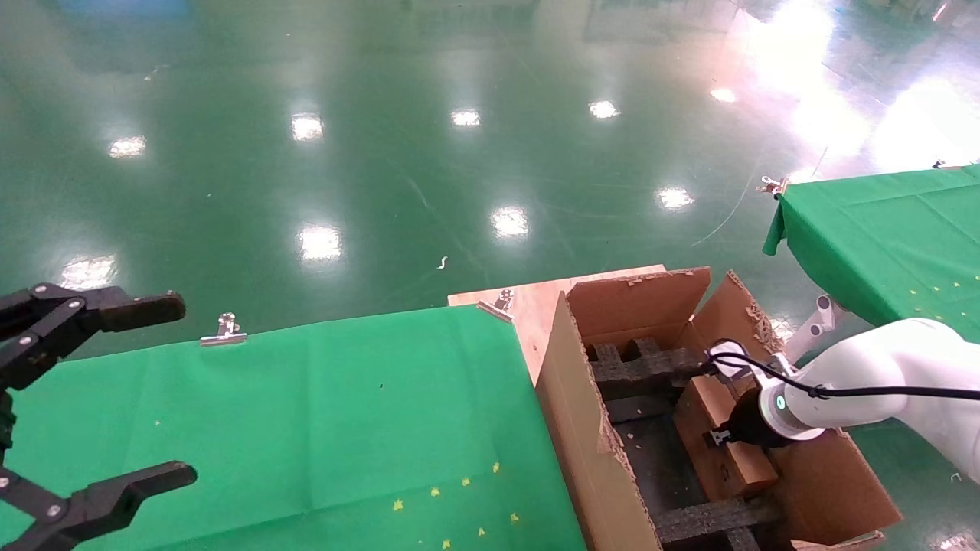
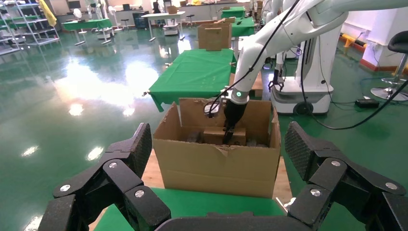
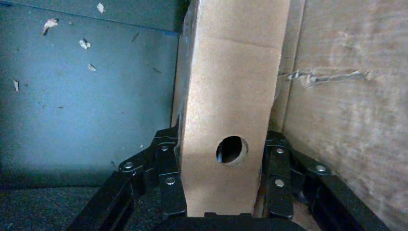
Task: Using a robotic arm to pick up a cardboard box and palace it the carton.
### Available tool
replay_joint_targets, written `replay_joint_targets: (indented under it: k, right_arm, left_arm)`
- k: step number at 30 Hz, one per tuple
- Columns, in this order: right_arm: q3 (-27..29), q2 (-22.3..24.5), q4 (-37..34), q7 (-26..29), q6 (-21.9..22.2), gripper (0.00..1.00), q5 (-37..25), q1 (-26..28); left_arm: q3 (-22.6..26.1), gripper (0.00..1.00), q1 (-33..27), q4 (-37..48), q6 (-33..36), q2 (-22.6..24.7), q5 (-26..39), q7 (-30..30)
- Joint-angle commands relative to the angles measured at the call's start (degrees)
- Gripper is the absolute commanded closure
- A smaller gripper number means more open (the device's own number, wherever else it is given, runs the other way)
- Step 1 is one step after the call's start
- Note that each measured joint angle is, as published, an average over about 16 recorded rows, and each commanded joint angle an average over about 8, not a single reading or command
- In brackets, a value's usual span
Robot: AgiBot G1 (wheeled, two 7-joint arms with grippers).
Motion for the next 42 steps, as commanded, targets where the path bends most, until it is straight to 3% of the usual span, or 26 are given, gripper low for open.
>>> replay_joint_targets:
  k: [1, 13, 22, 26, 31, 37, 42]
  right_arm:
    - [0.01, 0.24, 0.28, 0.02, -0.21, 0.0, -0.16, 0.45]
    - [0.55, 2.77, 4.55, 1.53, -0.18, 0.0, -2.07, 4.39]
    - [3.92, 7.3, 14.66, -0.72, 2.01, 0.0, -2.54, 13.13]
    - [7.06, 11.34, 23.7, -5.02, 4.12, 0.0, 1.65, 16.86]
    - [11.22, 16.45, 33.64, -12.62, 5.42, 0.0, 11.61, 19.24]
    - [14.42, 18.89, 37.21, -19.29, 2.65, 0.0, 21.99, 20.67]
    - [15.15, 19.26, 37.54, -20.46, 1.4, 0.0, 24.37, 21.04]
  left_arm:
    - [0.0, 0.0, 0.0, 0.0, 0.0, 0.0, 0.0, 0.0]
    - [0.01, 0.0, 0.0, 0.0, 0.0, 0.0, -0.01, 0.01]
    - [0.02, 0.0, -0.01, 0.0, -0.01, -0.01, -0.01, 0.01]
    - [0.02, 0.0, -0.01, 0.0, -0.01, -0.01, -0.02, 0.01]
    - [0.03, 0.0, -0.01, 0.0, -0.01, -0.01, -0.02, 0.01]
    - [0.03, 0.0, 0.0, 0.01, -0.02, -0.01, -0.03, 0.02]
    - [0.03, 0.0, 0.01, 0.02, -0.03, -0.02, -0.04, 0.02]
